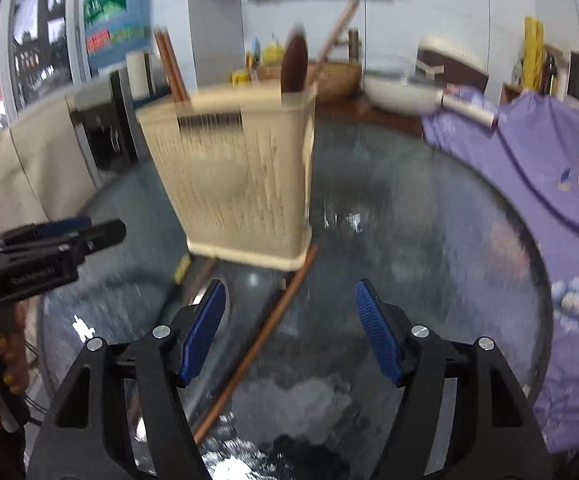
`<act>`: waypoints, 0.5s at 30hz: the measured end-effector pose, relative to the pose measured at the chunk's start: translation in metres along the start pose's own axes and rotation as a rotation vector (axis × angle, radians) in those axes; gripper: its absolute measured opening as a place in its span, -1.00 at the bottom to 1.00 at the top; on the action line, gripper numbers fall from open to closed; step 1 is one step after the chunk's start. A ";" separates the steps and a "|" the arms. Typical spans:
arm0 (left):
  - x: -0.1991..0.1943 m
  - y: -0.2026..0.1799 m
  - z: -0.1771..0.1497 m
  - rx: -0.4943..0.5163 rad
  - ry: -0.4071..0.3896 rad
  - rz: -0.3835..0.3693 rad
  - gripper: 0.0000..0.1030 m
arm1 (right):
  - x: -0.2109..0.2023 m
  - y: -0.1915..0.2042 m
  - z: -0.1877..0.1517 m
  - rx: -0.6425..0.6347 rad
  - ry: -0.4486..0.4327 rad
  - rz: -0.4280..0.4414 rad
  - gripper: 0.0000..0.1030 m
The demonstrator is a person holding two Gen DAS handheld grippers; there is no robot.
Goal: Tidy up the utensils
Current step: 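Move both tools down toward the remaining utensils beside the holder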
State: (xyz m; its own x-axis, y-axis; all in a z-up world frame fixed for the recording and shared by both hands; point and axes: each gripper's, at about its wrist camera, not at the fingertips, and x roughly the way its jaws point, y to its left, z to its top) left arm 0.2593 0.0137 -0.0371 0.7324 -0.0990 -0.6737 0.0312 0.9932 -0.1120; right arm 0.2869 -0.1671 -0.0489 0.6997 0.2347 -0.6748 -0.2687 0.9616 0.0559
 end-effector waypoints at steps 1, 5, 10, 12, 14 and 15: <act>0.006 -0.002 -0.007 0.002 0.026 -0.007 0.03 | 0.006 0.002 -0.006 -0.004 0.016 -0.005 0.30; 0.018 -0.007 -0.024 -0.007 0.088 -0.040 -0.17 | 0.020 0.008 -0.020 -0.006 0.066 -0.010 0.20; 0.024 -0.010 -0.031 0.000 0.109 -0.043 -0.21 | 0.029 0.015 -0.025 -0.008 0.101 -0.019 0.16; 0.026 -0.010 -0.034 0.000 0.118 -0.042 -0.24 | 0.028 0.014 -0.026 0.002 0.096 -0.020 0.15; 0.028 -0.010 -0.035 -0.005 0.124 -0.045 -0.26 | 0.029 0.014 -0.025 0.007 0.098 -0.021 0.11; 0.028 -0.009 -0.034 -0.008 0.127 -0.047 -0.27 | 0.028 0.013 -0.025 0.011 0.099 -0.020 0.11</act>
State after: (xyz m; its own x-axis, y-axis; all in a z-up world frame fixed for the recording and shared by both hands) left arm 0.2564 -0.0004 -0.0804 0.6379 -0.1530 -0.7547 0.0580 0.9868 -0.1510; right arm 0.2866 -0.1519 -0.0862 0.6357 0.2012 -0.7453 -0.2483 0.9674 0.0494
